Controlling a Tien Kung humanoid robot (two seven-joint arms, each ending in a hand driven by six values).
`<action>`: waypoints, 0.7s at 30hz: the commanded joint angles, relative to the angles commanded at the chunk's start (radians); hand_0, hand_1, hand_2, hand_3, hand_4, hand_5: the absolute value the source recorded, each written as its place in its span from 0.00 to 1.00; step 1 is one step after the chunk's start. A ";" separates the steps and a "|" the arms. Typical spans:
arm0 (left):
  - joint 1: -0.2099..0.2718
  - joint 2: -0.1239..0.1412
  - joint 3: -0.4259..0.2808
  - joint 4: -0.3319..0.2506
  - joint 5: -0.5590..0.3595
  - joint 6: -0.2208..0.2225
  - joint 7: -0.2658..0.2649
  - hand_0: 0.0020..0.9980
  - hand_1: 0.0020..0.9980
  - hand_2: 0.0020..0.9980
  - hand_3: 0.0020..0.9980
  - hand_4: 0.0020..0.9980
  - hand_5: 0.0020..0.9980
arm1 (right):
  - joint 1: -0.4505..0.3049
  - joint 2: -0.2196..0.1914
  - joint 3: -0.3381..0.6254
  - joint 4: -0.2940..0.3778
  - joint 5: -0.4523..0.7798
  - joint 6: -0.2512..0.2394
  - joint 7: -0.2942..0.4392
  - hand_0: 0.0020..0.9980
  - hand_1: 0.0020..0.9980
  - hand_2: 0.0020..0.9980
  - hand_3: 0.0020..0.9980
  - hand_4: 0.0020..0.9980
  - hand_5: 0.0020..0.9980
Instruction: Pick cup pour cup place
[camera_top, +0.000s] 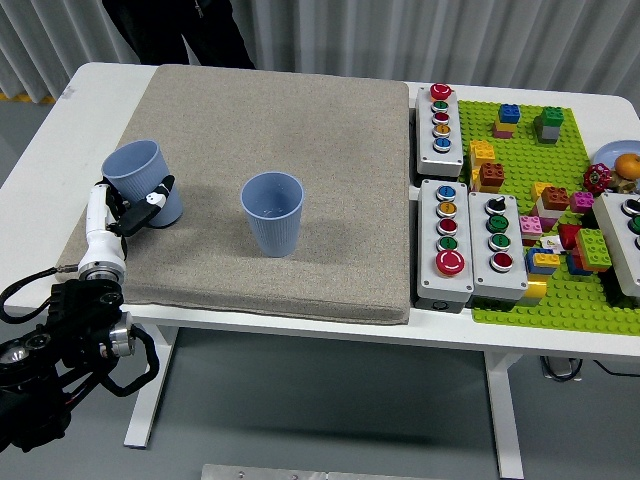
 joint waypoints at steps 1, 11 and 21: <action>0.000 0.000 -0.001 -0.001 0.003 0.000 -0.001 0.52 0.53 0.67 0.58 0.60 0.04 | 0.000 0.000 0.000 0.000 -0.001 0.001 0.000 0.70 0.63 0.56 0.57 0.00 0.08; 0.000 -0.005 0.007 0.010 0.007 0.000 -0.045 0.55 0.56 0.69 0.59 0.60 0.04 | 0.002 0.000 -0.001 0.000 0.002 0.001 0.000 0.70 0.63 0.56 0.57 0.00 0.08; 0.006 -0.013 0.018 0.032 -0.008 -0.033 -0.133 0.68 0.68 0.77 0.63 0.67 0.09 | 0.000 0.001 0.001 0.000 0.000 0.001 0.000 0.70 0.63 0.56 0.57 0.00 0.08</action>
